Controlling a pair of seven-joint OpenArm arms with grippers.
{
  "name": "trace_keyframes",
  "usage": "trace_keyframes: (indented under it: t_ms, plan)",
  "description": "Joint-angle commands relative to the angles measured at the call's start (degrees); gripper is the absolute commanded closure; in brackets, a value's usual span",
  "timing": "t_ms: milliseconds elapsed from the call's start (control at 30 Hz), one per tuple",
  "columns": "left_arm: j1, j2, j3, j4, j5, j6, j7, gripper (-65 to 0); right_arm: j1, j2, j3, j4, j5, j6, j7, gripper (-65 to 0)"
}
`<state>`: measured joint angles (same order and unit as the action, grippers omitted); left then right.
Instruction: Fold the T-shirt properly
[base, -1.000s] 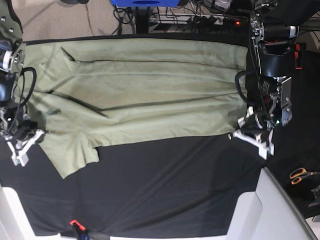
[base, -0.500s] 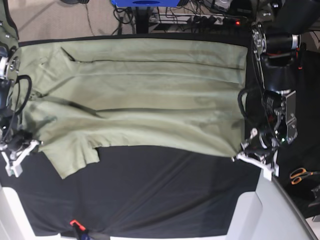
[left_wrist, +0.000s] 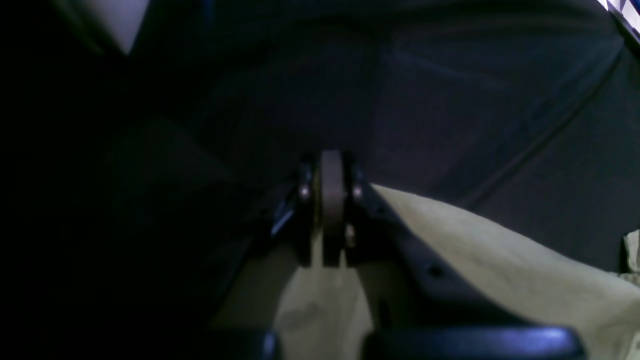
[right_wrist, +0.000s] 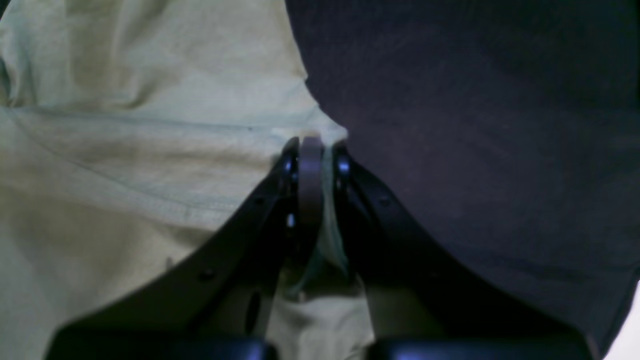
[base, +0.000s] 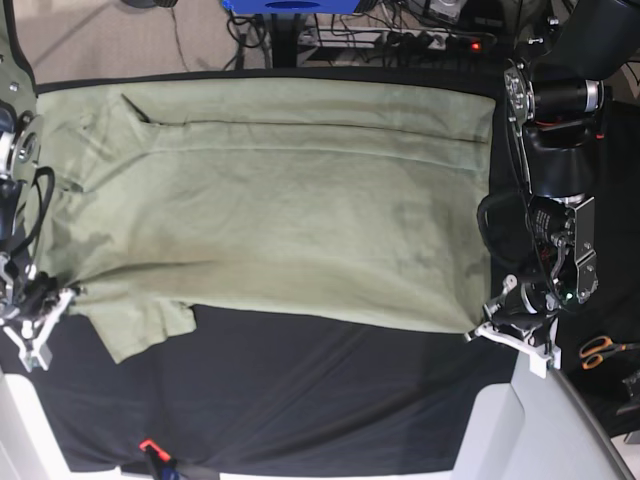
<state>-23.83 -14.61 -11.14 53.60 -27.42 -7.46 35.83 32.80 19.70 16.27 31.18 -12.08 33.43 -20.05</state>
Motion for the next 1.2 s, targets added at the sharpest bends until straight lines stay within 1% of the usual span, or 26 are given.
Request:
trace_keyframes:
  t_ms: [0,67,200,300,400,467,567,633,733,800,933,1067,1167]
  plan:
    - [-2.4,-0.6,-0.1,0.9,-0.6,-0.3,-1.3,0.0,1.9,1.2,0.2,1.0,0.1,-0.2,1.0,-0.2]
    - [-2.4,-0.6,0.0,0.9,-0.6,-0.3,-1.3,0.0,2.1,1.2,0.1,1.0,0.1,-0.2,1.2,-0.2]
    - [-2.2,-0.6,0.0,0.9,-0.6,-0.3,-1.3,0.0,2.3,1.1,0.0,1.0,-0.1,-0.2,5.1,-0.2]
    - [-1.4,-0.6,0.0,1.3,-0.6,-0.3,-1.4,0.0,2.3,1.1,-1.7,1.0,-0.1,-0.2,5.4,-0.2]
    - [-1.4,-0.8,0.0,1.3,-0.6,-0.3,-1.4,0.0,2.3,1.2,-4.8,1.0,-0.1,-0.2,5.4,-0.2]
    - [-1.4,-0.8,0.0,1.3,-0.6,-0.3,-1.3,0.0,2.3,1.2,-5.5,1.0,-0.1,-0.5,5.4,-0.2]
    - [-0.5,-0.8,0.0,1.4,-0.6,-0.3,-1.3,0.0,2.2,1.4,-5.6,1.0,-0.1,-3.1,5.1,-0.2]
    - [0.0,-0.8,0.0,2.6,-0.6,-0.3,-1.3,0.0,1.5,1.5,-5.6,1.0,-1.1,-3.2,5.0,-0.2]
    - [2.3,-0.6,0.0,4.9,-0.6,-0.3,-1.2,0.0,0.6,1.4,-5.6,1.0,-4.3,-3.2,4.9,-0.2]
    - [3.7,-0.5,0.0,5.9,-0.8,-0.3,-1.2,0.0,-0.5,1.2,-5.1,1.0,-6.2,-3.2,3.7,-0.2]
    - [6.7,-0.4,0.0,8.0,-1.0,-0.3,-1.2,0.0,-1.9,1.1,-5.1,1.0,-6.3,-3.2,2.7,0.0]
    - [8.4,0.1,-0.2,11.9,-1.0,-0.3,2.7,0.0,-2.5,1.1,-5.4,1.0,-6.3,-3.2,2.7,0.0]
    - [10.1,0.2,0.0,16.2,-0.8,-0.3,4.3,0.0,-3.5,1.1,-5.4,1.0,-6.4,-3.2,2.6,0.0]
